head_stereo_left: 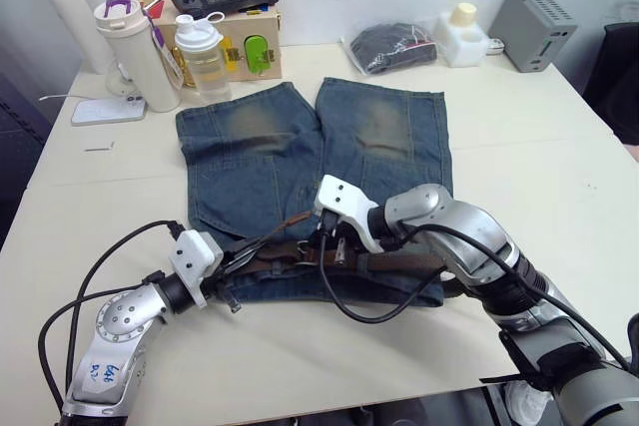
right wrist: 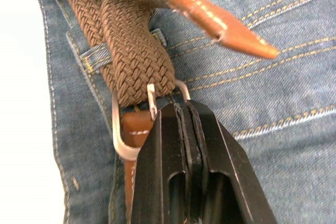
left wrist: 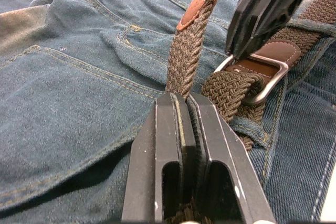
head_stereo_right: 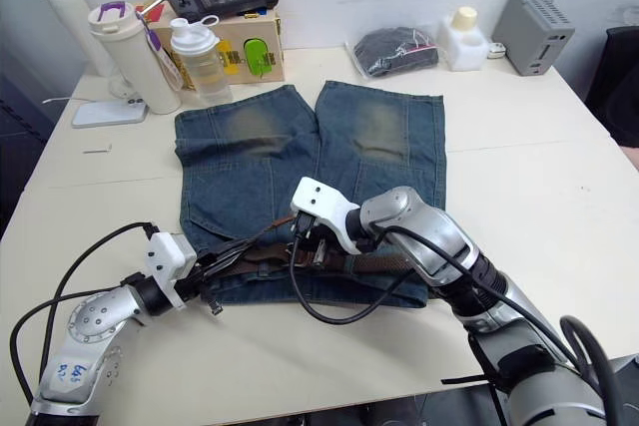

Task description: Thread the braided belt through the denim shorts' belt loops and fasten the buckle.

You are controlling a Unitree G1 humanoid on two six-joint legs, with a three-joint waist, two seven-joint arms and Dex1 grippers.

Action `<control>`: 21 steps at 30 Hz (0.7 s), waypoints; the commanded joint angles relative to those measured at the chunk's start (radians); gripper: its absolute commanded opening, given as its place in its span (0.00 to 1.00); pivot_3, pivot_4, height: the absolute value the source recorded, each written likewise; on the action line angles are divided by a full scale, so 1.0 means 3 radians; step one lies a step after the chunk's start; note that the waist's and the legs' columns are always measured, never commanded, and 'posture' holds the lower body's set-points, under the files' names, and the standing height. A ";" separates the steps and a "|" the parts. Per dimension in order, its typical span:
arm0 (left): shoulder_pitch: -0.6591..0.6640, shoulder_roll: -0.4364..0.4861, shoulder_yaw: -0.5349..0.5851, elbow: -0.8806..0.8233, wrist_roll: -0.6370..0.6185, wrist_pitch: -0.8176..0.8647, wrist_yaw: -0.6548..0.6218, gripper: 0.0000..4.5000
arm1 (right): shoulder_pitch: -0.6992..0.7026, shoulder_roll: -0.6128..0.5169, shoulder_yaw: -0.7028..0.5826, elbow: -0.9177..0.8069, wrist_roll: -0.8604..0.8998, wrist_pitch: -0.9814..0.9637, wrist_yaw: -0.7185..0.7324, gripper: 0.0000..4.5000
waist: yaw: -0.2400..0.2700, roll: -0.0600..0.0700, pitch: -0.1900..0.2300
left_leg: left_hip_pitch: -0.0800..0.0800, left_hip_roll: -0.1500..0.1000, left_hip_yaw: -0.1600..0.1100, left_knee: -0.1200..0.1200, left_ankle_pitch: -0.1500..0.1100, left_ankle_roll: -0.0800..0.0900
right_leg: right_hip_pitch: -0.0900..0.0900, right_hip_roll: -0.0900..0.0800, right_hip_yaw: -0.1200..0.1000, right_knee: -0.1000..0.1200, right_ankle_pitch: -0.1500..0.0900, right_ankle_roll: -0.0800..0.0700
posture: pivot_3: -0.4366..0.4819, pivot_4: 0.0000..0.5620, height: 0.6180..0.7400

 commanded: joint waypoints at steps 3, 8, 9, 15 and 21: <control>-0.0008 0.0001 0.0025 0.0015 0.0011 -0.0088 -0.0014 0.00 | 0.0038 0.0084 0.0005 -0.0146 0.0072 0.0038 -0.0051 0.01 | -0.0002 0.0000 0.0000 | 0.0000 0.0000 0.0001 0.0000 0.0000 0.0000 | 0.0000 0.0000 0.0000 0.0000 0.0000 0.0000 | 0.48 0.27 0.59; 0.0007 0.0002 0.0028 -0.0006 0.0011 -0.0098 -0.0007 0.00 | 0.0060 0.0103 0.0084 -0.0081 0.0028 -0.0014 -0.0078 0.01 | -0.0003 0.0000 0.0000 | -0.0001 0.0000 0.0001 0.0000 0.0000 0.0000 | 0.0000 0.0000 0.0000 0.0000 0.0000 0.0000 | 0.48 0.27 0.59; 0.0013 0.0002 0.0028 -0.0010 0.0010 -0.0099 -0.0006 0.00 | 0.0065 0.0105 0.0105 -0.0069 0.0022 -0.0022 -0.0075 0.01 | -0.0003 0.0000 0.0000 | -0.0001 0.0000 0.0001 0.0000 0.0000 0.0000 | 0.0000 0.0000 0.0000 0.0000 0.0000 0.0000 | 0.48 0.27 0.59; 0.0040 -0.0002 0.0028 -0.0037 0.0012 -0.0108 0.0006 0.00 | 0.0094 0.0122 0.0238 -0.0038 -0.0007 -0.0058 -0.0055 0.01 | -0.0003 0.0000 0.0000 | -0.0001 0.0000 0.0001 0.0000 0.0000 0.0000 | 0.0000 0.0001 0.0000 0.0000 0.0000 0.0000 | 0.48 0.27 0.59; -0.0108 0.0000 0.0021 -0.0040 -0.0025 -0.0044 0.0030 0.00 | 0.0116 0.0179 0.0511 0.0154 -0.0109 -0.0174 0.0003 0.01 | -0.0010 0.0000 0.0000 | 0.0001 0.0000 0.0001 0.0000 0.0000 0.0000 | 0.0000 0.0002 0.0000 0.0001 0.0000 0.0000 | 0.48 0.27 0.59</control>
